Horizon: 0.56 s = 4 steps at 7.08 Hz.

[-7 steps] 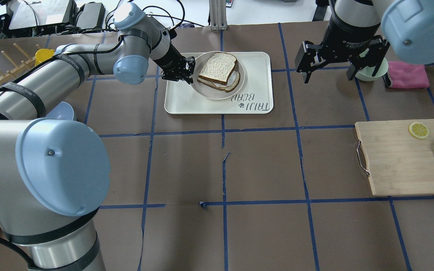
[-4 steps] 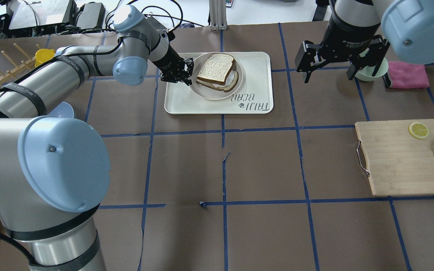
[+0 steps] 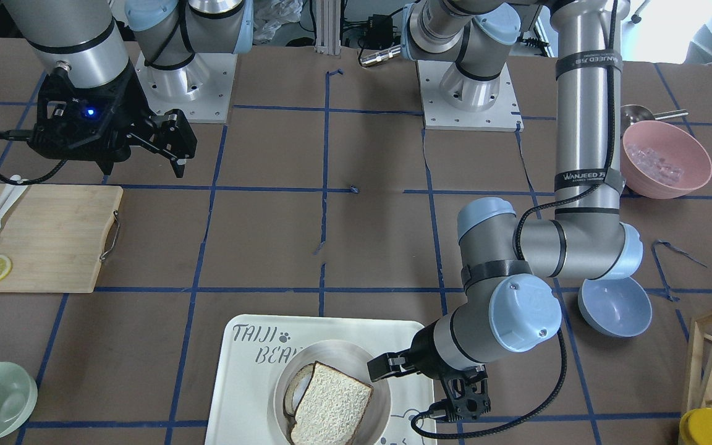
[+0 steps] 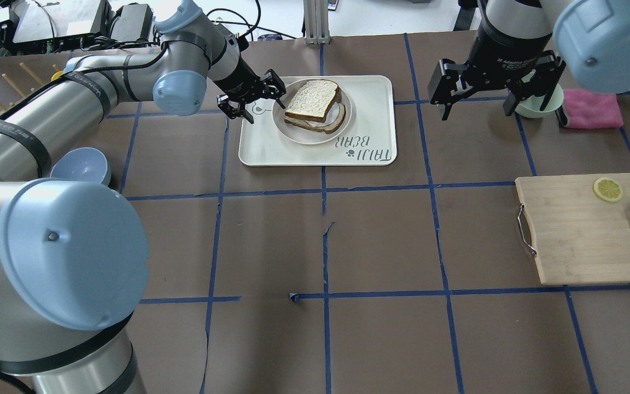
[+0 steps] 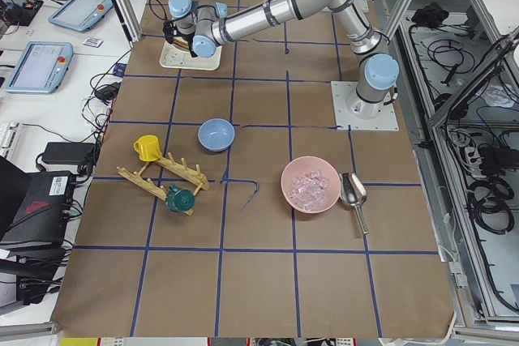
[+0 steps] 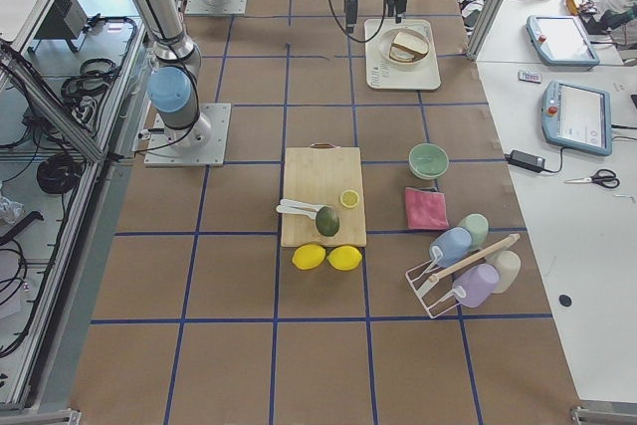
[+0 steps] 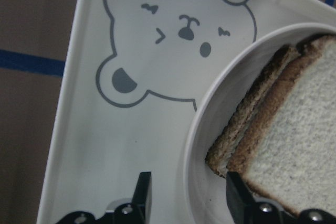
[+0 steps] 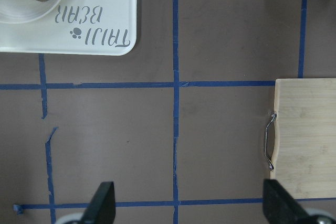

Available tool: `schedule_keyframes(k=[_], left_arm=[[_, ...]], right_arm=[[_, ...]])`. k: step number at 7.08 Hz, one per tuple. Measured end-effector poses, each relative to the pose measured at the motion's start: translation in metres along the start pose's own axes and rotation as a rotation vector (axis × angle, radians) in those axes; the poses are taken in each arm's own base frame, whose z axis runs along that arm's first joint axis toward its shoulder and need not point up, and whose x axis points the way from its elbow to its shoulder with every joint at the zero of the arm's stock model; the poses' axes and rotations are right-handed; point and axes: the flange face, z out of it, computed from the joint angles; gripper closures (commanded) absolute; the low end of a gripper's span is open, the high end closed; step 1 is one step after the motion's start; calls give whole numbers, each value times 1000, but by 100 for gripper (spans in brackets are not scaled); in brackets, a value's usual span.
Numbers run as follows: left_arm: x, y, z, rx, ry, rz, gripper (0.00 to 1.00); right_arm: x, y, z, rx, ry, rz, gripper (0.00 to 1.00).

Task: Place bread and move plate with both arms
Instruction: 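Open the left gripper and release the plate rim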

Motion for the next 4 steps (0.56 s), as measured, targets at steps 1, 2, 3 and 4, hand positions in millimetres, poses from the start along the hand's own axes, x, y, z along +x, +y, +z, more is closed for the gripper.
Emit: schedule_keyframes(k=[1, 2, 3, 4], left_arm=[[11, 16, -30, -10, -13, 3, 0], [24, 37, -67, -23, -21, 6, 0], [34, 62, -107, -43, -30, 3, 0], [41, 88, -145, -59, -51, 2, 0]], right_arm=[[-1, 1, -1, -1, -7, -14, 0], [-1, 1, -1, -2, -12, -46, 0], [-1, 2, 0, -12, -13, -77, 0], [-1, 5, 0, -31, -15, -89, 0]])
